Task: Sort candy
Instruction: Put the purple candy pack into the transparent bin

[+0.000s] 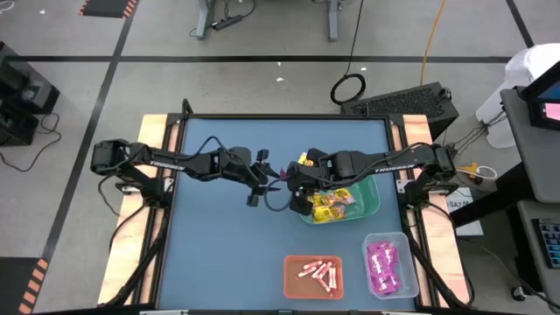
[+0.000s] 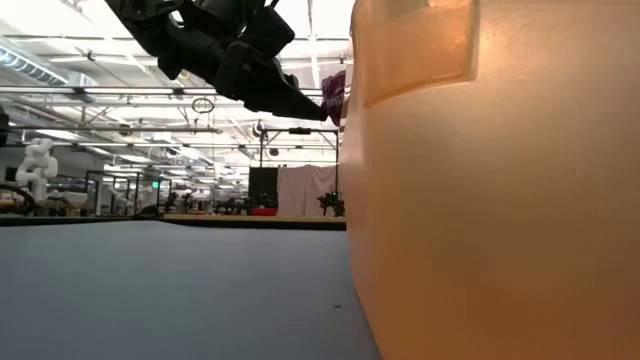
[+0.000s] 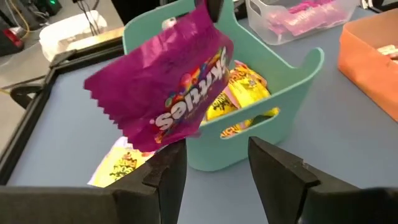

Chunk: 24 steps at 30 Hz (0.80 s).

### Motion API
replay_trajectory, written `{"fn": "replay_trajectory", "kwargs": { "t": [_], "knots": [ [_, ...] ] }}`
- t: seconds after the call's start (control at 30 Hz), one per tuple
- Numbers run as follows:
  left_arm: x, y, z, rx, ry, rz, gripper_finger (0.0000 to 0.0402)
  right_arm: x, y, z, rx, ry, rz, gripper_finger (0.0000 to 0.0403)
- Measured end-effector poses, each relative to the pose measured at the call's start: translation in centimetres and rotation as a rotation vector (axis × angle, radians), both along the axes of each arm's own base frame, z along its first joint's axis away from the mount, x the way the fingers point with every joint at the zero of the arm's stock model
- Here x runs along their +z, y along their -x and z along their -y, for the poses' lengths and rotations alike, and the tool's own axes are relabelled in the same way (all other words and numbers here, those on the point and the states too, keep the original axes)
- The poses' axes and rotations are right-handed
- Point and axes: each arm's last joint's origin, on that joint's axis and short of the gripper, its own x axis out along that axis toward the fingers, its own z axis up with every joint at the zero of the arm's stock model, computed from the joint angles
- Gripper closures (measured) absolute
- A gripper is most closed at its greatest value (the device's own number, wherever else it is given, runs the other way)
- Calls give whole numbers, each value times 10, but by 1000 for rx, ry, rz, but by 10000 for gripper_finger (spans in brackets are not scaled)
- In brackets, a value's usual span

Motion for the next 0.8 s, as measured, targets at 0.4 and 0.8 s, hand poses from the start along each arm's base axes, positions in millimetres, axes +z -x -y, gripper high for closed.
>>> {"fn": "replay_trajectory", "kwargs": {
  "t": [0.4,0.8],
  "knots": [
    [-8,7,-20,143,31,-95,226,0,0,-1,2,0,-1,403],
    [-5,6,-9,-138,100,-53,226,0,0,-1,3,1,-2,403]
  ]
}}
